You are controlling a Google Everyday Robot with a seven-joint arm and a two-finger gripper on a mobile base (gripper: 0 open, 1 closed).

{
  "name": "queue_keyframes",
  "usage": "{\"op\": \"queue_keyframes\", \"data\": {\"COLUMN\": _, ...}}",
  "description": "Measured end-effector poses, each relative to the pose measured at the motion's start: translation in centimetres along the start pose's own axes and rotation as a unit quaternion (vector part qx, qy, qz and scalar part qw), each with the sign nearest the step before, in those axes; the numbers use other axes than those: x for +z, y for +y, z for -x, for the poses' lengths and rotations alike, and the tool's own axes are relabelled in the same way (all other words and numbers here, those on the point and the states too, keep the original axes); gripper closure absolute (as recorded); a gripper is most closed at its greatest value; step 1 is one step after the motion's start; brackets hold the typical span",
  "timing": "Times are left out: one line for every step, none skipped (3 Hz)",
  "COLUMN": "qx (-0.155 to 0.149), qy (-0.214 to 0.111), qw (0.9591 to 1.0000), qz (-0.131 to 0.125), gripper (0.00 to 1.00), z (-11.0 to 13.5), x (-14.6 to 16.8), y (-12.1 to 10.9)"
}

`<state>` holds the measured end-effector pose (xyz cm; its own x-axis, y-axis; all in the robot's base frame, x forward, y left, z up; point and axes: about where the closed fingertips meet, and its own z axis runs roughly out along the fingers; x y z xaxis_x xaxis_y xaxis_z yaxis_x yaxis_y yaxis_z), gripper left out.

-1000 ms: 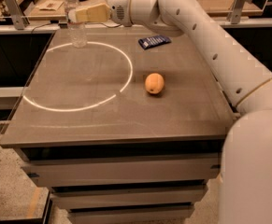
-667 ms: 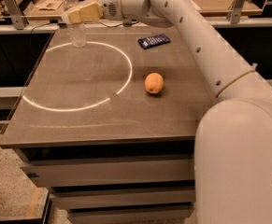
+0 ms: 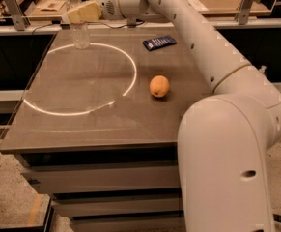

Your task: Move water bottle near orange

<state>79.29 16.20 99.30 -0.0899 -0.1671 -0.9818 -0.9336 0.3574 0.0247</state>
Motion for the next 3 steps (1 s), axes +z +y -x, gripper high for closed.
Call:
{"op": "queue_keyframes", "data": {"qx": 0.036, "qy": 0.014, "qw": 0.9985, "qz": -0.039, "gripper": 0.00, "z": -0.9, "x": 0.6, "y": -1.9}}
{"op": "queue_keyframes", "data": {"qx": 0.033, "qy": 0.004, "qw": 0.9971, "qz": -0.069, "gripper": 0.00, "z": -1.0, "x": 1.4, "y": -3.1}}
{"op": "queue_keyframes", "data": {"qx": 0.002, "qy": 0.004, "qw": 0.9942, "qz": -0.108, "gripper": 0.00, "z": -1.1, "x": 2.6, "y": -3.8}}
